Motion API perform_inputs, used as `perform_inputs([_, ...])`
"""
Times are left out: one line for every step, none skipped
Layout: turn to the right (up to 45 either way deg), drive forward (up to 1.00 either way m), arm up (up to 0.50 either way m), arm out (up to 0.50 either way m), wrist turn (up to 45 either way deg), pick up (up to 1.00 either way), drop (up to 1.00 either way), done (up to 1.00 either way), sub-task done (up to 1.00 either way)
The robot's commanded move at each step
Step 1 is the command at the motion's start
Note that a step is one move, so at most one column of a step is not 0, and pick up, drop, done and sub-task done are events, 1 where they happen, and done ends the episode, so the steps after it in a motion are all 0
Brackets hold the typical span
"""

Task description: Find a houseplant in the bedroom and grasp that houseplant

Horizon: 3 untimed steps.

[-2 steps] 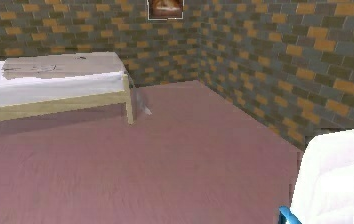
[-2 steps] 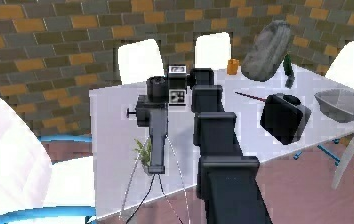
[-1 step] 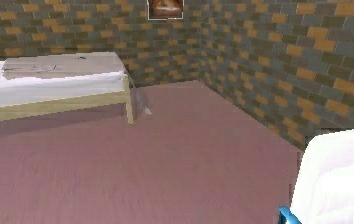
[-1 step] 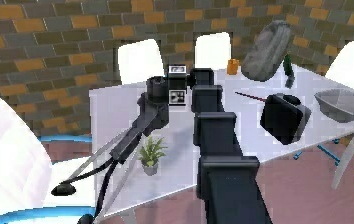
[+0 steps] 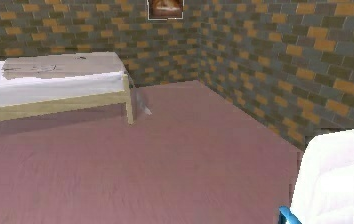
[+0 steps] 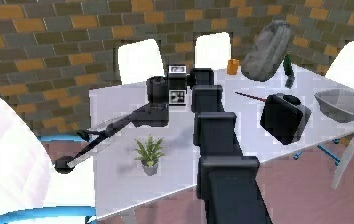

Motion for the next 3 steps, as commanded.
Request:
perform_inputs([0.0,0.00,0.00,0.00,45.0,0.00,0.00,0.00,0.00])
perform_inputs([0.0,0.00,0.00,0.00,15.0,0.00,0.00,0.00,0.00])
perform_inputs([0.0,0.00,-0.30,0.00,0.0,0.00,0.00,0.00,0.00])
